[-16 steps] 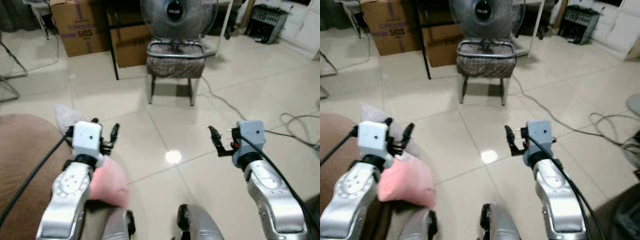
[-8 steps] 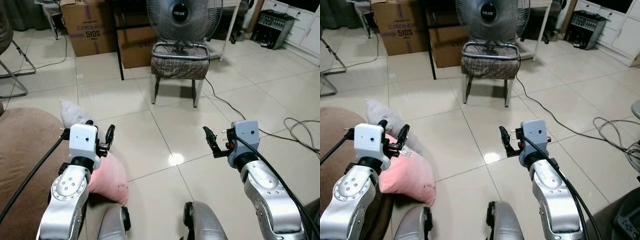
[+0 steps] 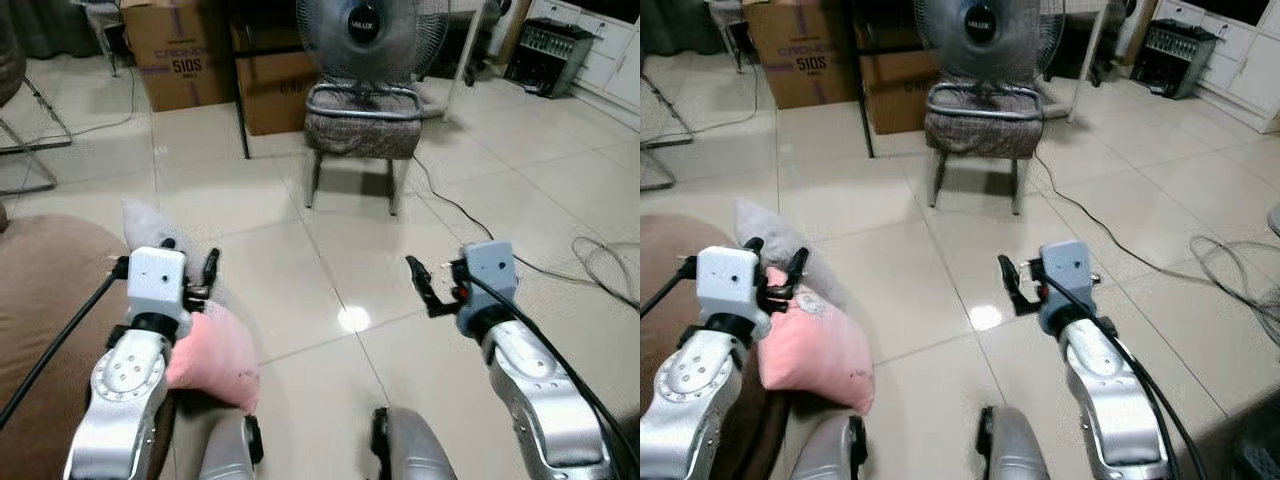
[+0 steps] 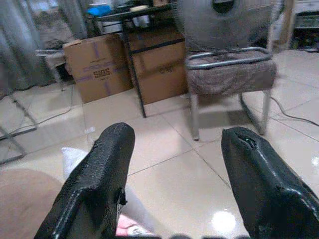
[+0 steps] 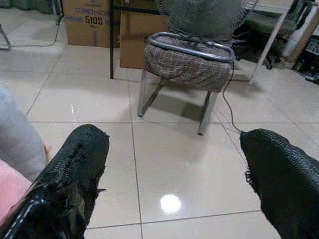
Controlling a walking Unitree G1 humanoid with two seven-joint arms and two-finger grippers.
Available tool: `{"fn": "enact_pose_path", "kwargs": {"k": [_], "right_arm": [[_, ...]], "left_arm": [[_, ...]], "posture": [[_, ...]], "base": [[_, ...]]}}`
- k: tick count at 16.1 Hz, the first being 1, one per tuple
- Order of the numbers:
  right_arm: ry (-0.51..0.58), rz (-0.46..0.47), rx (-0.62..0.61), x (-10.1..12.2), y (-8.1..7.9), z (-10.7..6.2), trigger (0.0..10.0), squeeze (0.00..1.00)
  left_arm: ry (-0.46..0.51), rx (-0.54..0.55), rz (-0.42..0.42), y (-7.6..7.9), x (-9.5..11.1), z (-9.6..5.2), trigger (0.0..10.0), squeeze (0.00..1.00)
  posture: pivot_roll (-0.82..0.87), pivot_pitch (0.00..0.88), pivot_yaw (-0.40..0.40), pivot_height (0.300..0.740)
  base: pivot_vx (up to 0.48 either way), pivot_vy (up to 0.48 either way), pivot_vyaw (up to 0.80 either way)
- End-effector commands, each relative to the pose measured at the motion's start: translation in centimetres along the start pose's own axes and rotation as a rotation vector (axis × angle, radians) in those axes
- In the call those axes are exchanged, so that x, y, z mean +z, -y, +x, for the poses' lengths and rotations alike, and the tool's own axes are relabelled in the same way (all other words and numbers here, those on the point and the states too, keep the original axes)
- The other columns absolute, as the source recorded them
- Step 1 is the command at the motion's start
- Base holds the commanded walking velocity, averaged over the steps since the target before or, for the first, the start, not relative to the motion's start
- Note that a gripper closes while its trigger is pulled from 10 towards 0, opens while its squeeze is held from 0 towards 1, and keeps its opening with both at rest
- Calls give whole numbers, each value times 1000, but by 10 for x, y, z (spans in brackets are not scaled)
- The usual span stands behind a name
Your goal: Move the pillow to the sofa from floor
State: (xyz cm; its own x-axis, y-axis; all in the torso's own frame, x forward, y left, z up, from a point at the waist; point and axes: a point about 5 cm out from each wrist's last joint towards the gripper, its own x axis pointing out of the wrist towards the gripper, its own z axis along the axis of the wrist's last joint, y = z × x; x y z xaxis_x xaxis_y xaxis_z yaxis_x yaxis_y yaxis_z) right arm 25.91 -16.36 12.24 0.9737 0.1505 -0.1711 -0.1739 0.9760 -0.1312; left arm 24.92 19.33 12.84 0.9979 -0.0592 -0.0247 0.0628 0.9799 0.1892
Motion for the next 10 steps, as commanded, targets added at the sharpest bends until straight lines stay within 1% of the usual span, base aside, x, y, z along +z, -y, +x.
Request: {"fn": "enact_pose_path", "kwargs": {"k": [1,2,3,10], "right_arm": [[19,-1,16,4,-4,3,10000,0],[16,30,5,3,-3,2,10000,0],[16,37,3,2,-3,2,10000,0],[12,35,-4,2,-3,1,10000,0]], "left_arm": [[-11,14,5,-6,-3,-2,10000,0],[-13,12,5,-6,-4,-2,10000,0],[-16,10,6,-6,-4,-2,10000,0],[-23,-17,6,-6,-5,-2,10000,0]], "posture": [[-79,0,-7,605],[-79,0,-5,605],[-79,0,-5,605],[-83,0,9,605]], "base": [[364,0,800],[368,0,0],[364,0,0],[357,0,0]]}}
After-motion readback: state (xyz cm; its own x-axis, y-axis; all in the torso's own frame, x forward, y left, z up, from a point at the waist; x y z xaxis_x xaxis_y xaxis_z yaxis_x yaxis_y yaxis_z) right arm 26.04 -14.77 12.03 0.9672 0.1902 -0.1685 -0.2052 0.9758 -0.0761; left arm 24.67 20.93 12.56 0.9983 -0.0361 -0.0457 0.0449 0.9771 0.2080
